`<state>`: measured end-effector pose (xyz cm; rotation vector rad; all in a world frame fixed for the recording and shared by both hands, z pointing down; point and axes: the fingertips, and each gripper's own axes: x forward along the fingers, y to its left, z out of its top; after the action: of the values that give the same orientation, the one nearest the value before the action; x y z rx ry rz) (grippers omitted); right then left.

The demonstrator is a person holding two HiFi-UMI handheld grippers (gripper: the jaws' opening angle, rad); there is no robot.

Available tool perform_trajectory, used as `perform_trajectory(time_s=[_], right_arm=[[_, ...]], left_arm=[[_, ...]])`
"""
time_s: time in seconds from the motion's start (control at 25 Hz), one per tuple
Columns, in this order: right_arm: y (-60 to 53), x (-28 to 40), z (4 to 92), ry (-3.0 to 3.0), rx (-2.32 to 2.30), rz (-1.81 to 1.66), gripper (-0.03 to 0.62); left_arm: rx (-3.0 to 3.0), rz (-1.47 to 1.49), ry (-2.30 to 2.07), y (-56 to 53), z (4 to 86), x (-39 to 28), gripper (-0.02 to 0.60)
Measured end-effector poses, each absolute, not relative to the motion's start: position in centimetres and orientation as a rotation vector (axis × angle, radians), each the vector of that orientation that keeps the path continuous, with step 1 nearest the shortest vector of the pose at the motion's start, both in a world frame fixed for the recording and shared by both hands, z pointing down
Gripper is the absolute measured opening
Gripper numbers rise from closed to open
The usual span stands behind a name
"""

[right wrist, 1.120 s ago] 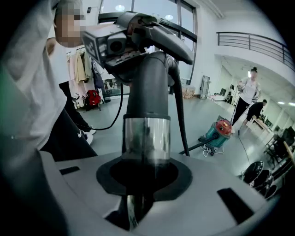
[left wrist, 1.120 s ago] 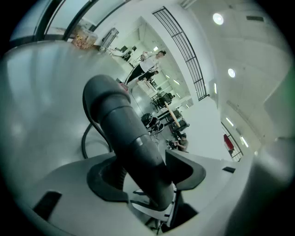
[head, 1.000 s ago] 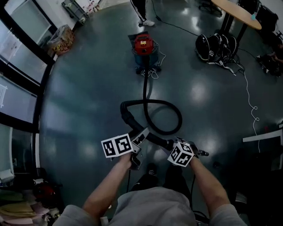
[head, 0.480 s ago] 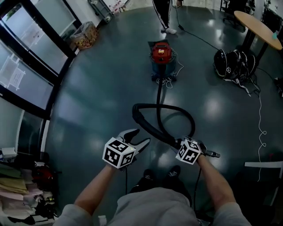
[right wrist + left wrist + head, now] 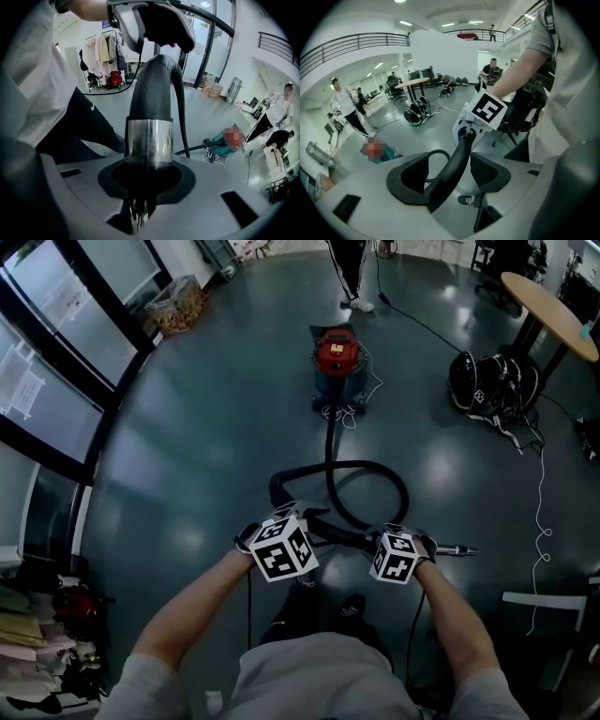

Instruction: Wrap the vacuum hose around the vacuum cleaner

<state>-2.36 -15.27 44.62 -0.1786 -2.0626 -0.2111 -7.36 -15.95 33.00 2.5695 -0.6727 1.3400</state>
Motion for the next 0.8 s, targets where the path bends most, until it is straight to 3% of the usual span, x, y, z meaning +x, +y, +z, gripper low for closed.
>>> perform_trajectory(time_s=[0.2, 0.8], right_arm=[[-17.8, -2.9, 44.0, -2.008, -0.148, -0.195, 0.087], [-23.4, -6.1, 41.7, -1.820, -0.076, -0.108, 0.087]], left_arm=[[2.657, 1.466, -0.354, -17.7, 35.4, -4.9, 0.271], [2.638, 1.539, 0.253, -22.8, 39.2, -8.7, 0.270]])
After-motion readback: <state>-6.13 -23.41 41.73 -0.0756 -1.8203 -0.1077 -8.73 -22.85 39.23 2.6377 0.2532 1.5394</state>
